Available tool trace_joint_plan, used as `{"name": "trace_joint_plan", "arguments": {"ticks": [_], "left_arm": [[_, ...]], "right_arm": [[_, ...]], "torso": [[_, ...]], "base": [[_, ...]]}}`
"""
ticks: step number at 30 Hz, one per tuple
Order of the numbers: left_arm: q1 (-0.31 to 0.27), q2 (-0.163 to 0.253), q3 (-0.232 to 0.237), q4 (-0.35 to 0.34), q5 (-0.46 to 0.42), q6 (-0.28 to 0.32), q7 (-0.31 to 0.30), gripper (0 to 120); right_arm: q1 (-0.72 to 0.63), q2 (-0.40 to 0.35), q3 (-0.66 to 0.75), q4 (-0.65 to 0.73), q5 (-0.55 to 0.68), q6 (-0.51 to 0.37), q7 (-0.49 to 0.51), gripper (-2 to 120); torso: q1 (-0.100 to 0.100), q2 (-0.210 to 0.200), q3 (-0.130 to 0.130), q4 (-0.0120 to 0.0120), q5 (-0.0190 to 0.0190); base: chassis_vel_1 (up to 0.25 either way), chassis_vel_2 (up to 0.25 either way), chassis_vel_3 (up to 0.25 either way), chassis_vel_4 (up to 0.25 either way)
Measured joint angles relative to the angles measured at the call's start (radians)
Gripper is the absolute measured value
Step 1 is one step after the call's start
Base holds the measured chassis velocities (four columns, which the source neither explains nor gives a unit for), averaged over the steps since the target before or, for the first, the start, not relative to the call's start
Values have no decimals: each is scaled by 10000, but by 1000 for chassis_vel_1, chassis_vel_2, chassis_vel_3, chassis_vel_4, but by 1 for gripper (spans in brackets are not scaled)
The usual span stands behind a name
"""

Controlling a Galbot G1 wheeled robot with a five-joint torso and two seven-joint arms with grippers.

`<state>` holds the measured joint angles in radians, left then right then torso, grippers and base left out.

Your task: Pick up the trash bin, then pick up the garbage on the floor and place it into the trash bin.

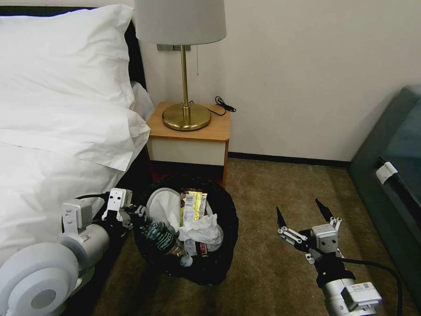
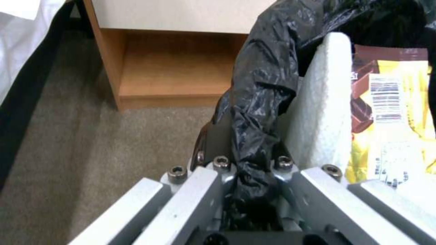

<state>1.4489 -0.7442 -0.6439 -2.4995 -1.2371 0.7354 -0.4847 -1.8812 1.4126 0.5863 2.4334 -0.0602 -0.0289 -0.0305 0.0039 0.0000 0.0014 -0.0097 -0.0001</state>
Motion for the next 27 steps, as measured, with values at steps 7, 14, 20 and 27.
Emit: {"name": "trace_joint_plan", "arguments": {"ticks": [7, 14, 20, 27], "left_arm": [[-122, 55, 5, 52, -30, 0, 89, 1], [-246, 83, 48, 76, -86, 0, 131, 1], [-247, 46, 49, 76, -94, 0, 135, 1], [-339, 47, 61, 80, -157, 1, 138, 1]], "right_arm": [[-12, 98, -67, -6, 99, 32, -95, 100], [-32, 126, -55, 8, 92, 32, -179, 100], [-23, 153, -70, -20, 93, 48, -179, 100], [42, 334, -127, -74, 80, 166, -181, 100]], "torso": [[0, 0, 0, 0, 1], [0, 0, 0, 0, 1], [0, 0, 0, 0, 2], [0, 0, 0, 0, 1]], "base": [[0, 0, 0, 0], [0, 0, 0, 0], [0, 0, 0, 0], [0, 0, 0, 0]]}}
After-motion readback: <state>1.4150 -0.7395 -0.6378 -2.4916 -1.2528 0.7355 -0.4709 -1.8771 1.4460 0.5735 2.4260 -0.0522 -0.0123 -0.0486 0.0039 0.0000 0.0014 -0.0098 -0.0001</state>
